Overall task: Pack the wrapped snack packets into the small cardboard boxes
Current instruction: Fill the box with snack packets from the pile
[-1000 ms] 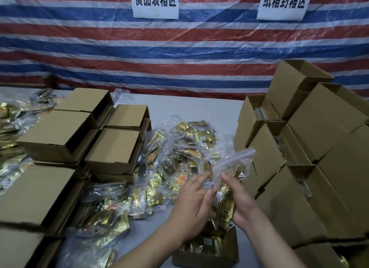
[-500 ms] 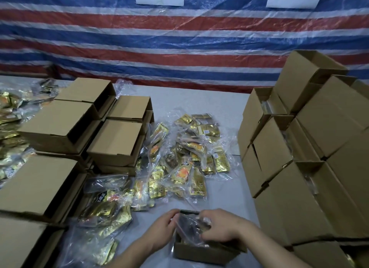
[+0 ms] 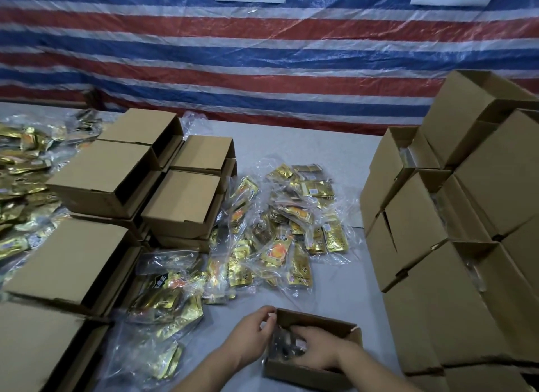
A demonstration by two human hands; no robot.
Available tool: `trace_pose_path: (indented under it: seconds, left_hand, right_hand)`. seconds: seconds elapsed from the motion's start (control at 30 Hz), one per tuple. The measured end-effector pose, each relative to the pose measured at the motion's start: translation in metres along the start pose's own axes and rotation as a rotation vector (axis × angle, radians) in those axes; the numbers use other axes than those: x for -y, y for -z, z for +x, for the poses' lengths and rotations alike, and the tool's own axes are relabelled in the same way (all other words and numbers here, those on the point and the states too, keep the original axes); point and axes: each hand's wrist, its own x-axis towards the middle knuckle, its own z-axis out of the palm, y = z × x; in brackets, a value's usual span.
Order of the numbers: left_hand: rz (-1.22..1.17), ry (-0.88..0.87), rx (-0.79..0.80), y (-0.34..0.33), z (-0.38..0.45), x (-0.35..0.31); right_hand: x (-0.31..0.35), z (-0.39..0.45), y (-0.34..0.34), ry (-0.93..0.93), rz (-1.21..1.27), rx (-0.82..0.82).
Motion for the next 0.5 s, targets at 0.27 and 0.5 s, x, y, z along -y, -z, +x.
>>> trace_pose_path:
  seconds: [0.27,0.5]
  left_hand:
    - [0.092,-0.048,-0.035,-0.005,-0.003,0.001]
    - [0.155,-0.022,-0.059,-0.007,-0.008,-0.004]
  right_hand:
    - [-0.01,-0.024,0.006,-0.01,0.071,-0.231]
    - [0.01,-0.013,-0.008,-0.136,0.042,0.082]
